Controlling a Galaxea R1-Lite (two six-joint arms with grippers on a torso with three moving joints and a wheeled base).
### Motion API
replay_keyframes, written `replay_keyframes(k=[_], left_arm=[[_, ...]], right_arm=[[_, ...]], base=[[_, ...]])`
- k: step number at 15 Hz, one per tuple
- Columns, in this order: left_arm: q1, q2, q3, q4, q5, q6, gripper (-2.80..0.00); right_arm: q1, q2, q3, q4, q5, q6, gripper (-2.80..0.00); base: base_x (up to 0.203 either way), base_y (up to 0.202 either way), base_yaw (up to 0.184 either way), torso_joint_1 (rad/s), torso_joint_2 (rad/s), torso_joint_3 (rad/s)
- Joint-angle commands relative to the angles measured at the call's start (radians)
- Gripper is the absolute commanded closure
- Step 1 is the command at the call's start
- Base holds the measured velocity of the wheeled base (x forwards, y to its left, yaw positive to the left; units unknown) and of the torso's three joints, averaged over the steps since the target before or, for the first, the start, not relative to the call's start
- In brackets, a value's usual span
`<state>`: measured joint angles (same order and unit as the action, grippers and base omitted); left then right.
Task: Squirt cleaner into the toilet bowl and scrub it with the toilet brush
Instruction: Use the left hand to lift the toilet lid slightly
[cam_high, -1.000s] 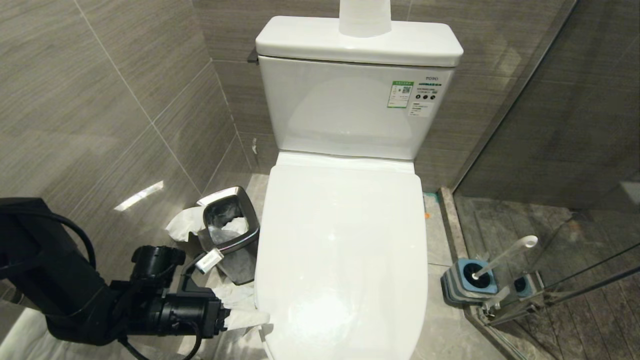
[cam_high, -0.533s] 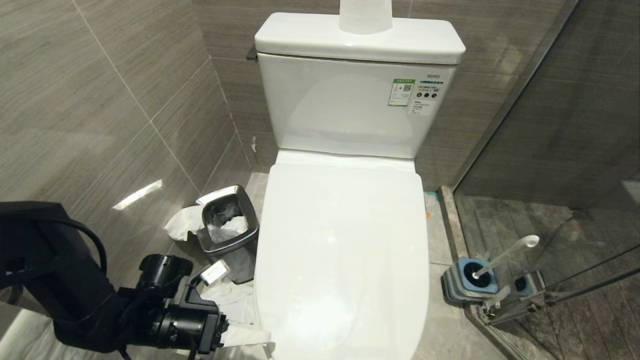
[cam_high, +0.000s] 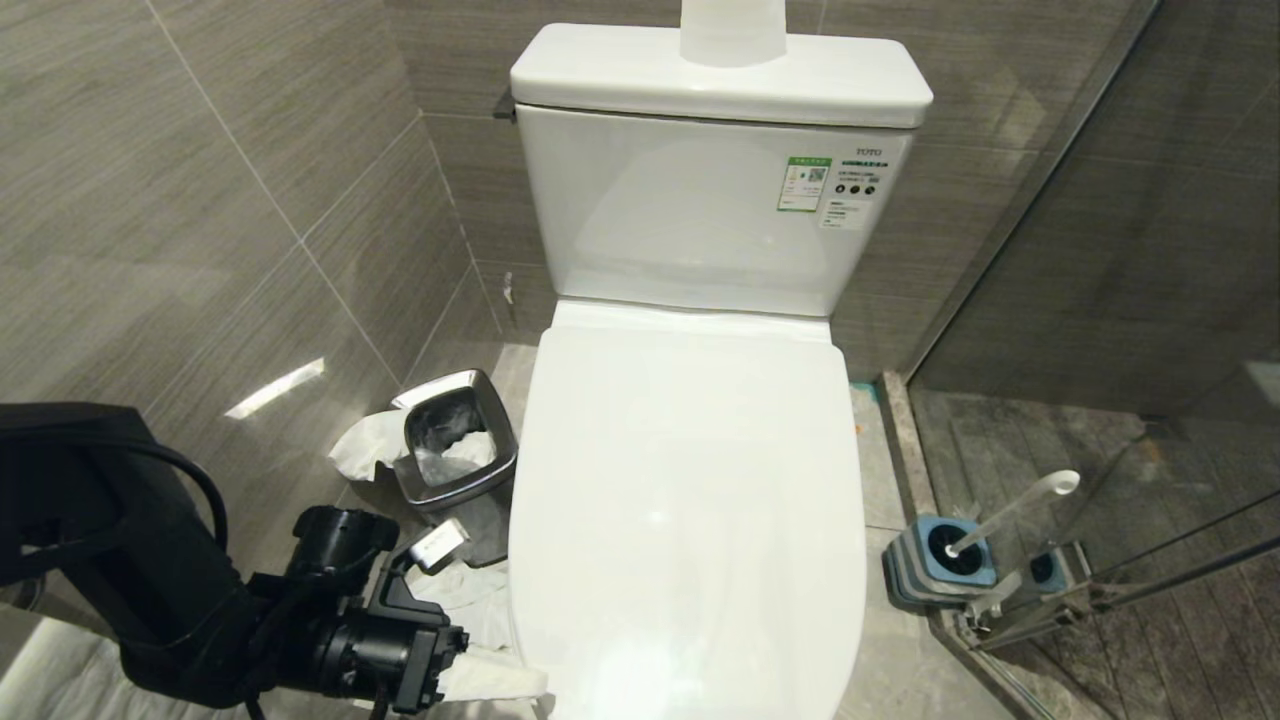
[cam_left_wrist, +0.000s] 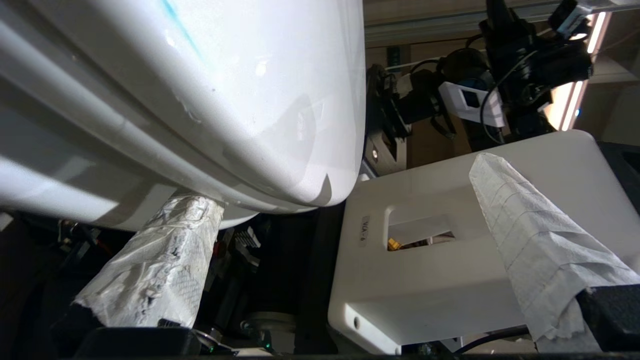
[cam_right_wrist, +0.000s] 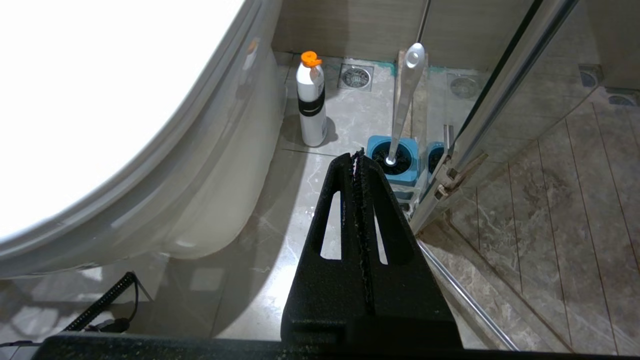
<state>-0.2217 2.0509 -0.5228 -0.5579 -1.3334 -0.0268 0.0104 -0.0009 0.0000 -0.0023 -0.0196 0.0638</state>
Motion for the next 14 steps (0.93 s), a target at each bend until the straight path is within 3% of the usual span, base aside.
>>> replay_keyframes(k=[1, 7, 14], left_arm=[[0.001, -0.023, 0.004, -0.024, -0.030, -0.004, -2.80], [0.013, -0.131, 0.006, -0.043, -0.162, -0.058, -2.80], [-0.004, -0.225, -0.008, -0.045, -0.161, -0.105, -2.80]], right_arm=[[0.000, 0.001, 0.000, -0.001, 0.000, 0.001, 0.00], [0.000, 0.001, 0.000, 0.000, 0.000, 0.001, 0.00], [0.000, 0.001, 0.000, 0.000, 0.000, 0.001, 0.00]], base=[[0.000, 0.000, 0.000, 0.000, 0.00, 0.000], [0.000, 0.000, 0.000, 0.000, 0.00, 0.000], [0.000, 0.000, 0.000, 0.000, 0.00, 0.000]])
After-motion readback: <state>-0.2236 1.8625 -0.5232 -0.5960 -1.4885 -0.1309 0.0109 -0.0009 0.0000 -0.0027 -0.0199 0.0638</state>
